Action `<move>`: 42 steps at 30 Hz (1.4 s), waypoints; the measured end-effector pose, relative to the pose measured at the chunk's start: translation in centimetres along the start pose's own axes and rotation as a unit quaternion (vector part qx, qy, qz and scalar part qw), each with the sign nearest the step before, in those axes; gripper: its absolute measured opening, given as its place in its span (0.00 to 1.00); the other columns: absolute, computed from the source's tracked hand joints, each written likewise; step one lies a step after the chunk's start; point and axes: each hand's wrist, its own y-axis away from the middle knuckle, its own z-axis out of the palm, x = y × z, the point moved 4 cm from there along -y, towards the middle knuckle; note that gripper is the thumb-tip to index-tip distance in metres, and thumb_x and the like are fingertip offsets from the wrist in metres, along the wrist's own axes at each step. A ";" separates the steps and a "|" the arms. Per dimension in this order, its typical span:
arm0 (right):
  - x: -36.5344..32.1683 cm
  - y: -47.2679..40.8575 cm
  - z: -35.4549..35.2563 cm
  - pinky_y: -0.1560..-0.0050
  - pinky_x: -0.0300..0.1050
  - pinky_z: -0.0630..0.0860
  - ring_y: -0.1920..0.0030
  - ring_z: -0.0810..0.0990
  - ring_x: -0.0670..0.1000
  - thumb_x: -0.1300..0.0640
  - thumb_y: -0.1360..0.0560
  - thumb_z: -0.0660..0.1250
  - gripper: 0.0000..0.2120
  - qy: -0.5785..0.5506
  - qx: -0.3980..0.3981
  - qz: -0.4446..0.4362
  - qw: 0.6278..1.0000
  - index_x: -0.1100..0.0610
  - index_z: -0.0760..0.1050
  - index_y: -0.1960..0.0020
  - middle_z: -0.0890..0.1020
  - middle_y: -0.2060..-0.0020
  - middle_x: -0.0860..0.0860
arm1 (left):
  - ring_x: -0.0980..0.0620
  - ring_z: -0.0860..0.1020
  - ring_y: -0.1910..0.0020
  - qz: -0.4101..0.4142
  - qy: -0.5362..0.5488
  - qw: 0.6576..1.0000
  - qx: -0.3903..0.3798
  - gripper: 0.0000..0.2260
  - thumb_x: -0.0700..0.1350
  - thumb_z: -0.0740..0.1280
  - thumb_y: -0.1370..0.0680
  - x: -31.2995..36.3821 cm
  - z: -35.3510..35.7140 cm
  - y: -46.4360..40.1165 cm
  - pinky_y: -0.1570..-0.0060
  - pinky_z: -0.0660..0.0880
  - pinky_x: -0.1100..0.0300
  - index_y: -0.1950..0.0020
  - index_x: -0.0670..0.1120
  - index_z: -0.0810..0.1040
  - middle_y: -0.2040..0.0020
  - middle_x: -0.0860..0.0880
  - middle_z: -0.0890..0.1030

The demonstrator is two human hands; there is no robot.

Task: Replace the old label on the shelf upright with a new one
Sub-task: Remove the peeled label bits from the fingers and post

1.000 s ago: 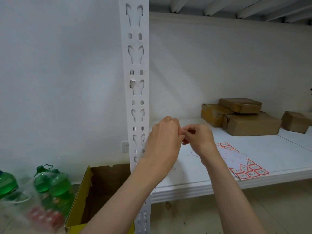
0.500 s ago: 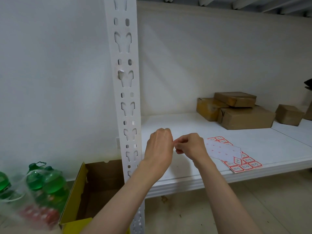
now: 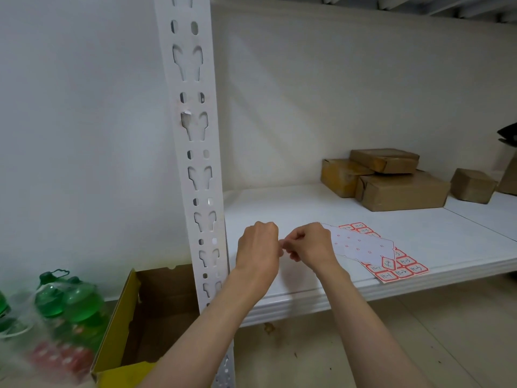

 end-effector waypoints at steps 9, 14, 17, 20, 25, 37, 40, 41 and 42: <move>-0.9 -0.6 -0.8 0.66 0.41 0.80 0.72 0.80 0.49 0.66 0.31 0.77 0.06 0.009 0.018 -0.002 1.000 0.61 0.83 0.65 0.82 0.71 0.52 | 0.46 0.73 0.57 0.023 -0.057 0.998 -0.010 0.11 0.30 0.65 0.22 0.6 -0.1 0.4 0.57 0.73 0.56 0.44 0.41 0.80 0.48 0.42 0.80; -4.5 -0.5 -2.8 0.59 0.39 0.78 0.62 0.82 0.49 0.72 0.26 0.62 0.17 -0.029 0.075 -0.088 0.993 0.57 0.85 0.53 0.85 0.62 0.53 | 0.42 0.79 0.46 0.047 -0.057 0.997 0.021 0.16 0.27 0.63 0.25 1.8 -2.5 1.2 0.53 0.76 0.53 0.42 0.40 0.80 0.44 0.42 0.80; -8.6 0.5 -4.6 0.61 0.41 0.79 0.62 0.83 0.49 0.70 0.27 0.64 0.14 -0.115 0.118 -0.159 0.973 0.56 0.84 0.51 0.85 0.60 0.54 | 0.43 0.80 0.49 0.094 0.011 0.991 0.095 0.16 0.30 0.60 0.23 3.4 -6.9 1.7 0.55 0.73 0.54 0.43 0.43 0.82 0.48 0.44 0.81; -12.7 2.3 -6.1 0.65 0.37 0.76 0.66 0.81 0.46 0.66 0.25 0.65 0.09 -0.247 0.122 -0.202 0.940 0.58 0.83 0.53 0.85 0.63 0.54 | 0.48 0.81 0.57 0.142 0.106 0.965 0.195 0.12 0.35 0.63 0.21 4.1 -12.3 2.9 0.55 0.78 0.51 0.50 0.46 0.85 0.56 0.50 0.84; -17.9 5.6 -6.6 0.58 0.43 0.81 0.62 0.83 0.48 0.63 0.22 0.66 0.06 -0.297 0.124 -0.290 0.901 0.57 0.81 0.48 0.84 0.61 0.52 | 0.62 0.82 0.65 0.184 0.247 0.902 0.303 0.04 0.43 0.74 0.23 2.5 -19.9 6.5 0.57 0.82 0.62 0.53 0.51 0.88 0.63 0.61 0.83; -22.0 9.1 -1.8 0.54 0.28 0.74 0.56 0.74 0.42 0.61 0.27 0.78 0.07 -0.092 0.304 -0.523 0.791 0.59 0.85 0.49 0.80 0.56 0.55 | 0.56 0.82 0.60 0.119 0.251 0.836 0.474 0.02 0.43 0.68 0.20 -5.6 -24.9 6.5 0.58 0.82 0.55 0.52 0.48 0.81 0.59 0.59 0.81; -22.2 9.4 -1.6 0.57 0.32 0.75 0.58 0.75 0.44 0.63 0.26 0.76 0.03 -0.093 0.337 -0.525 0.776 0.62 0.85 0.53 0.80 0.58 0.56 | 0.57 0.81 0.60 0.121 0.251 0.839 0.468 0.02 0.43 0.69 0.21 -5.8 -24.9 6.5 0.58 0.82 0.56 0.53 0.49 0.81 0.60 0.60 0.80; -22.3 9.4 -1.5 0.57 0.32 0.75 0.58 0.76 0.45 0.63 0.26 0.76 0.03 -0.096 0.341 -0.520 0.777 0.62 0.85 0.54 0.80 0.58 0.56 | 0.58 0.81 0.60 0.123 0.252 0.839 0.467 0.02 0.43 0.69 0.21 -5.8 -24.9 6.4 0.59 0.82 0.57 0.53 0.49 0.80 0.60 0.60 0.80; -22.4 9.5 -1.4 0.57 0.31 0.75 0.58 0.76 0.44 0.63 0.26 0.76 0.03 -0.099 0.345 -0.514 0.779 0.62 0.84 0.55 0.80 0.58 0.55 | 0.58 0.81 0.60 0.124 0.253 0.839 0.465 0.02 0.43 0.69 0.21 -5.8 -24.9 6.4 0.59 0.81 0.57 0.53 0.49 0.80 0.59 0.60 0.80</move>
